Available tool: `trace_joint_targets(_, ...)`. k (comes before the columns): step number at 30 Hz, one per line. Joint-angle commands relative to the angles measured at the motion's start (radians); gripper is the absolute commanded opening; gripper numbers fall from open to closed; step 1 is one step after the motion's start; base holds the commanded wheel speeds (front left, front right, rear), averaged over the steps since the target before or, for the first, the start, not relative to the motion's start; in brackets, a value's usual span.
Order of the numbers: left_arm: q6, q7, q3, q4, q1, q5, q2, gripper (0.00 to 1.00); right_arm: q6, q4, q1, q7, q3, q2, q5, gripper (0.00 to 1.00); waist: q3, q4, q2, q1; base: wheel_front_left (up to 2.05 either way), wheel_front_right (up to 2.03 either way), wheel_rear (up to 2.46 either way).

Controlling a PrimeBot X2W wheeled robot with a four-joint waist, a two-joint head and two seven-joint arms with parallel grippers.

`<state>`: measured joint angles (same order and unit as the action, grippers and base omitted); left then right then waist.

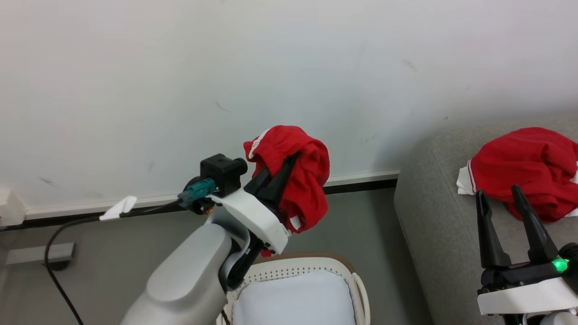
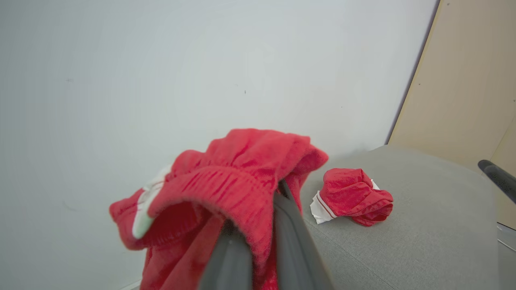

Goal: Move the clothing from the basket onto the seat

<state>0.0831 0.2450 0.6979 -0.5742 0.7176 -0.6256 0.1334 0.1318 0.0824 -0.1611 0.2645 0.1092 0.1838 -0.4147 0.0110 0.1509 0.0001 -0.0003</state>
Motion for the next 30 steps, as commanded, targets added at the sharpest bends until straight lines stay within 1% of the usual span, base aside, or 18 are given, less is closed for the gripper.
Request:
trace_joint_targets(1, -0.018, -0.004, -0.007, 0.056, -0.023, 0.005, 0.023, 0.0, -0.002, 0.003, 0.019, 0.0, 0.009, 0.0, -0.006, 1.0, 0.019, -0.011, -0.0001, 0.0003, 0.0, 0.0, 0.0)
trace_joint_targets(8, -0.078, -0.056, -0.021, 0.231, -0.088, -0.013, 0.066, 0.0, -0.002, 0.018, 0.022, 0.0, 0.044, 0.003, -0.02, 1.0, 0.028, -0.017, -0.0001, 0.0003, 0.0, 0.0, 0.0)
trace_joint_targets(13, -0.11, -0.074, -0.029, 0.299, -0.116, -0.025, 0.085, 0.0, -0.002, 0.031, 0.01, 0.0, 0.075, 0.012, -0.015, 1.0, 0.025, -0.016, -0.0001, 0.0003, 0.0, 0.0, 0.0)
trace_joint_targets(17, -0.122, -0.08, -0.033, 0.337, -0.119, -0.029, 0.093, 0.0, -0.002, 0.041, -0.006, 0.0, 0.117, 0.029, -0.016, 1.0, 0.019, -0.013, -0.0001, 0.0003, 0.0, 0.0, 0.0)
trace_joint_targets(21, -0.128, -0.087, -0.032, 0.366, -0.115, -0.027, 0.099, 0.0, -0.002, 0.06, -0.021, -0.001, 0.185, 0.03, -0.029, 1.0, 0.014, -0.011, -0.0001, 0.0003, 0.0, 0.0, 0.0)
trace_joint_targets(25, -0.131, -0.098, -0.027, 0.384, -0.105, -0.025, 0.099, 0.0, -0.002, 0.093, -0.036, -0.001, 0.276, 0.026, -0.046, 1.0, 0.012, -0.017, -0.0001, 0.0003, 0.0, 0.0, 0.0)
trace_joint_targets(30, -0.131, -0.113, -0.004, 0.419, -0.102, -0.018, 0.087, 0.0, -0.002, 0.166, -0.086, -0.001, 0.427, 0.03, -0.082, 1.0, 0.014, -0.03, -0.0001, 0.0003, 0.0, 0.0, 0.0)
